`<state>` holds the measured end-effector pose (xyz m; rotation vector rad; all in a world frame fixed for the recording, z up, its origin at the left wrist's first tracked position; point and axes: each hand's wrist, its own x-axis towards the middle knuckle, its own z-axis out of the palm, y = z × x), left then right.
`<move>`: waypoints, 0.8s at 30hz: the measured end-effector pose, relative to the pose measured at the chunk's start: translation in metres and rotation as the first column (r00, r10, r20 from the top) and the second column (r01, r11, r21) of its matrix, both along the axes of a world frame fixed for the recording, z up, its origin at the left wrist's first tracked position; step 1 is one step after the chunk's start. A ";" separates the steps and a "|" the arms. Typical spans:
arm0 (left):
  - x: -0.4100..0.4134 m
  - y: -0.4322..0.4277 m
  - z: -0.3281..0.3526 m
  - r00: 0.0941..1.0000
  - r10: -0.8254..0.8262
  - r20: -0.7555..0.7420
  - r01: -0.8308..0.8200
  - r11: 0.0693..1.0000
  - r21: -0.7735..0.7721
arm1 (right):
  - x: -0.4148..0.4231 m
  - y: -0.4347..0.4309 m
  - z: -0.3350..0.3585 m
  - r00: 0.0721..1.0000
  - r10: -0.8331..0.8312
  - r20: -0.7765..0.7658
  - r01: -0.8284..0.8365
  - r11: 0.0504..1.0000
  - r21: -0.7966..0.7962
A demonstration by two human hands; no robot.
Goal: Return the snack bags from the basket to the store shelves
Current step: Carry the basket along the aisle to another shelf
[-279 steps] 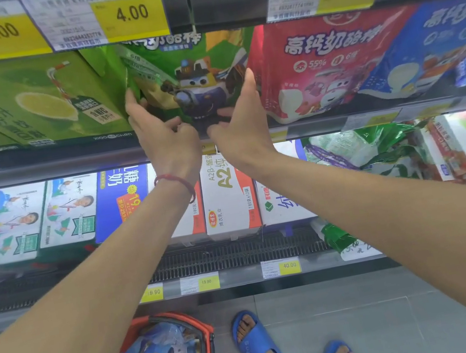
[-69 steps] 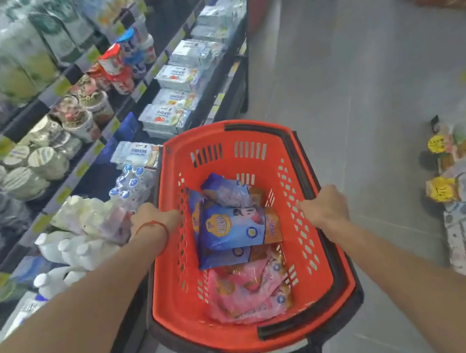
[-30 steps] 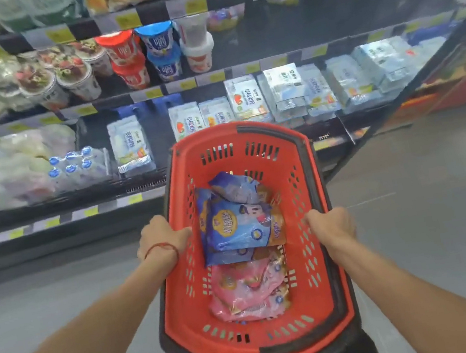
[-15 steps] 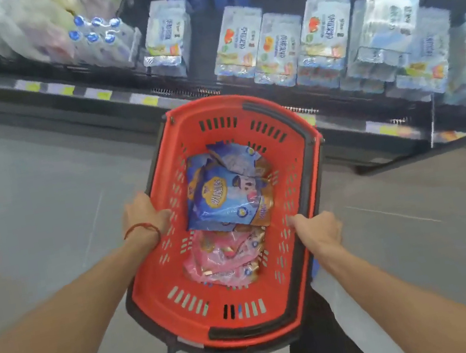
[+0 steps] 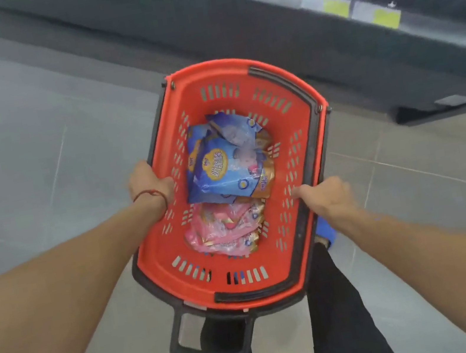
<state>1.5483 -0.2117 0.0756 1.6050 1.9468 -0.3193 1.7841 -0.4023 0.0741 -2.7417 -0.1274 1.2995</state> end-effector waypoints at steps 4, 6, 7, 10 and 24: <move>-0.011 0.001 -0.052 1.000 0.005 0.029 -0.004 1.000 -0.010 | -0.012 0.001 -0.055 1.000 0.008 -0.015 -0.009 0.997 -0.071; -0.016 0.002 -0.072 0.999 -0.004 0.038 0.005 1.000 -0.016 | -0.016 0.001 -0.076 1.000 0.010 -0.008 -0.010 0.996 -0.085; -0.018 0.003 -0.080 0.999 -0.017 0.040 0.018 0.999 -0.026 | -0.017 0.001 -0.084 1.000 0.017 -0.010 -0.018 0.995 -0.094; -0.015 0.014 -0.097 0.996 -0.082 0.044 0.084 0.996 -0.041 | -0.014 0.008 -0.106 1.000 0.030 0.004 -0.029 0.994 -0.107; 0.031 0.063 -0.113 0.987 -0.160 0.027 0.159 0.987 0.024 | 0.027 0.049 -0.116 0.991 0.119 0.055 -0.118 0.993 -0.028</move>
